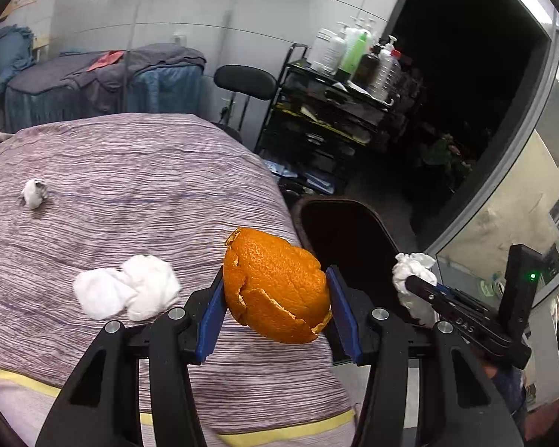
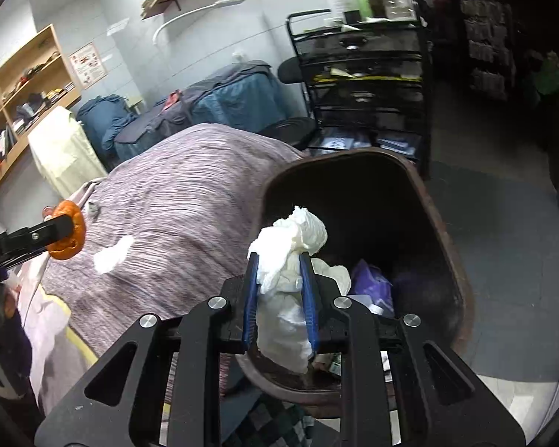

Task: Collect trash
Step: 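Carry the tissue into the brown bin and open the right tool while the left tool carries the peel, then open the left tool over the bin to drop the orange peel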

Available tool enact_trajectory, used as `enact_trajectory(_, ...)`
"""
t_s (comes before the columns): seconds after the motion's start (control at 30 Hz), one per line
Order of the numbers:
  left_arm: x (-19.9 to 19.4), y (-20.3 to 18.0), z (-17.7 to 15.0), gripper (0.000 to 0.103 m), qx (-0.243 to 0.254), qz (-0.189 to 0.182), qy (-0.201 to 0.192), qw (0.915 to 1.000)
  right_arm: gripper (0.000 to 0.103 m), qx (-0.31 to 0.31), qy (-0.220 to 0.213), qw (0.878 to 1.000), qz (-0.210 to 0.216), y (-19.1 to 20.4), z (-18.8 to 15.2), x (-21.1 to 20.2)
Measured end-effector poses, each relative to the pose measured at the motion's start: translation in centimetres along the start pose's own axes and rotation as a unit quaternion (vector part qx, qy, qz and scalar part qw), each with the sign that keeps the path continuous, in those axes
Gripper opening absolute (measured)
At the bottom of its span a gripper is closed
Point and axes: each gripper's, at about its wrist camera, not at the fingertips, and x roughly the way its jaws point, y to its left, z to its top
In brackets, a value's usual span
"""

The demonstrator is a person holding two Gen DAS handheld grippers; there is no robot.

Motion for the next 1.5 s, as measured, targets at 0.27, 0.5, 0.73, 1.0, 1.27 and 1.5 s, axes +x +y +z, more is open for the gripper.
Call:
enact_trajectory(0.27,1.5,-3.5,-0.2,0.051,0.022,-0.025,0.012,0.9994,0.022,0.015,0.024,0.999,-0.041,-2.5,-0.9,2.8)
enact_trajectory(0.5,2.7,-5.4,-1.0,0.051,0.035,-0.032,0.03,0.9985,0.045,0.031,0.043,0.997,-0.06,-4.1,-2.1,5.2)
enact_trajectory(0.73,4.1,-6.4,-1.6,0.051,0.04,-0.038,0.049,0.9973,0.068,0.044,0.032,0.995,-0.082,-5.1,-2.9,4.4)
enact_trajectory(1.0,5.9,-8.1,-1.3,0.051,0.064,-0.043,0.069,0.9946,0.072,0.061,-0.005,0.993,-0.097,-6.3,-3.0,1.0)
enact_trajectory(1.27,9.4,-10.1,-0.9,0.051,0.09,-0.044,0.102,0.9898,0.073,0.087,-0.044,0.986,-0.136,-8.0,-2.4,-2.1)
enact_trajectory(1.5,11.9,-11.5,-0.8,0.051,0.109,-0.044,0.126,0.9851,0.073,0.104,-0.059,0.98,-0.157,-9.9,-2.1,-3.6)
